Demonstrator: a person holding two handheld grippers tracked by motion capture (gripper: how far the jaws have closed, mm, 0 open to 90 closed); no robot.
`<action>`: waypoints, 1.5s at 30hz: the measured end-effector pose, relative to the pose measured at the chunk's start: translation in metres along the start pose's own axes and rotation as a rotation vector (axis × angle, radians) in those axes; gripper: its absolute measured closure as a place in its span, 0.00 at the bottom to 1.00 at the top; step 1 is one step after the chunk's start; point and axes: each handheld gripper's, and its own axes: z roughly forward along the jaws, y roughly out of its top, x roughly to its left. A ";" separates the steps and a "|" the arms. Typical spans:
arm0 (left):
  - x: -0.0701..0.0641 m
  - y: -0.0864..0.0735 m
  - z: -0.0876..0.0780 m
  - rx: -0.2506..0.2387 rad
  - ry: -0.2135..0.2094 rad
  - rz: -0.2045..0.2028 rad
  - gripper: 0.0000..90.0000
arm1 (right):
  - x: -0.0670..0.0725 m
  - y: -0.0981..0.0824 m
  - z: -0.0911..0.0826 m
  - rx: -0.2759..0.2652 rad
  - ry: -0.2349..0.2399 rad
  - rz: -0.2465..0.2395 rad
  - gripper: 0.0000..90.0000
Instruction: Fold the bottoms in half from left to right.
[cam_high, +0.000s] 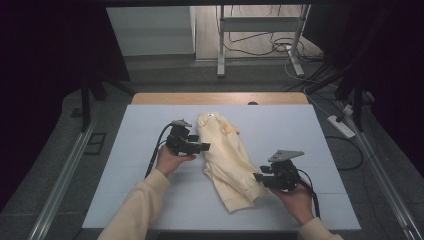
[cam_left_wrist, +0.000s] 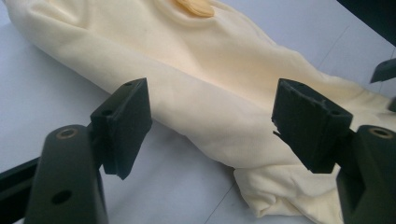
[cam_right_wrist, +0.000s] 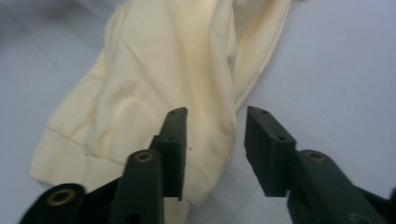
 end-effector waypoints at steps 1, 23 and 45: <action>0.000 0.000 0.000 -0.002 0.000 -0.001 0.31 | 0.002 0.001 -0.002 -0.011 0.009 -0.008 0.61; 0.001 0.000 -0.001 0.005 0.001 0.006 0.30 | 0.049 0.013 0.019 0.051 0.124 -0.165 0.52; 0.000 0.000 -0.001 0.011 -0.001 0.010 0.30 | 0.043 0.012 0.026 0.098 0.095 -0.188 0.88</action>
